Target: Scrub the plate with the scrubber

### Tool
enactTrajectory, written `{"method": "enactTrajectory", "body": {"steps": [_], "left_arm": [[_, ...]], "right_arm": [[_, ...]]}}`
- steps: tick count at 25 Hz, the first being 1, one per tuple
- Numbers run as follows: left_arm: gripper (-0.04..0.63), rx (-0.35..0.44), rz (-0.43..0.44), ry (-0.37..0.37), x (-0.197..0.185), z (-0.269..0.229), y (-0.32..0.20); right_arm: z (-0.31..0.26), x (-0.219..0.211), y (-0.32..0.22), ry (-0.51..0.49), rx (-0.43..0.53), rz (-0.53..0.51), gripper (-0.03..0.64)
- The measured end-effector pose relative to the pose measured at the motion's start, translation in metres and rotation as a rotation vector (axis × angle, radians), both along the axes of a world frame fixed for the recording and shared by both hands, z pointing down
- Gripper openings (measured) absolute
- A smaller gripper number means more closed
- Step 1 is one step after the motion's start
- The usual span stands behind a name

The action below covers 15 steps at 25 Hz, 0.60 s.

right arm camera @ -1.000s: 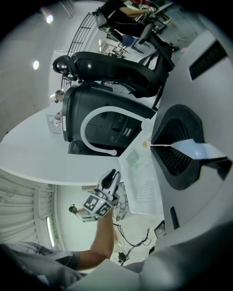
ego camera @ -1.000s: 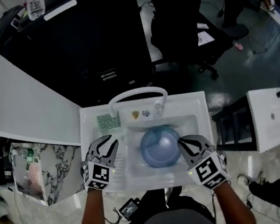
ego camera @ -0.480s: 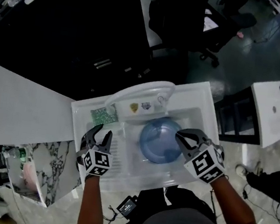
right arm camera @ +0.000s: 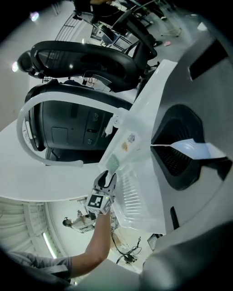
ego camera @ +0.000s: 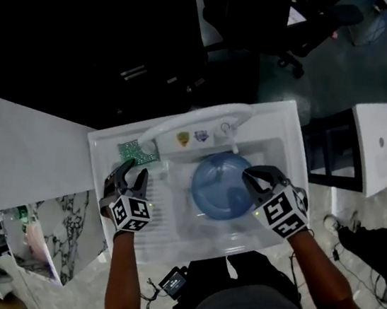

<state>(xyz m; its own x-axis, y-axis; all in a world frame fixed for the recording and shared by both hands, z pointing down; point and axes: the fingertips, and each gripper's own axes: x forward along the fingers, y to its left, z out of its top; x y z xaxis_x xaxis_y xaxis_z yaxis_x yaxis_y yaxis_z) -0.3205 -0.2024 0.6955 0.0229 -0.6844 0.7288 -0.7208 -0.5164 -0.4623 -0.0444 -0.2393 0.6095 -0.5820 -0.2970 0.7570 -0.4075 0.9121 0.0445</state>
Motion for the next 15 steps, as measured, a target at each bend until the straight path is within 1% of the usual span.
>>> {"method": "enactTrajectory", "body": {"steps": [3, 7, 11, 15], "left_arm": [[0.177, 0.006, 0.011, -0.028, -0.003, 0.005, -0.003], [0.175, 0.007, 0.027, -0.045, -0.005, 0.012, -0.006], [0.141, 0.027, 0.030, -0.048, -0.005, 0.011, -0.008], [0.129, 0.052, 0.035, -0.059, -0.005, 0.009, -0.012]], "right_arm": [[0.014, 0.000, -0.002, 0.015, -0.013, 0.015, 0.032], [0.030, -0.001, -0.005, 0.031, -0.028, 0.030, 0.032], [0.044, 0.001, -0.009, 0.045, -0.038, 0.047, 0.032], [0.064, 0.004, -0.018, 0.059, -0.050, 0.069, 0.032]]}}
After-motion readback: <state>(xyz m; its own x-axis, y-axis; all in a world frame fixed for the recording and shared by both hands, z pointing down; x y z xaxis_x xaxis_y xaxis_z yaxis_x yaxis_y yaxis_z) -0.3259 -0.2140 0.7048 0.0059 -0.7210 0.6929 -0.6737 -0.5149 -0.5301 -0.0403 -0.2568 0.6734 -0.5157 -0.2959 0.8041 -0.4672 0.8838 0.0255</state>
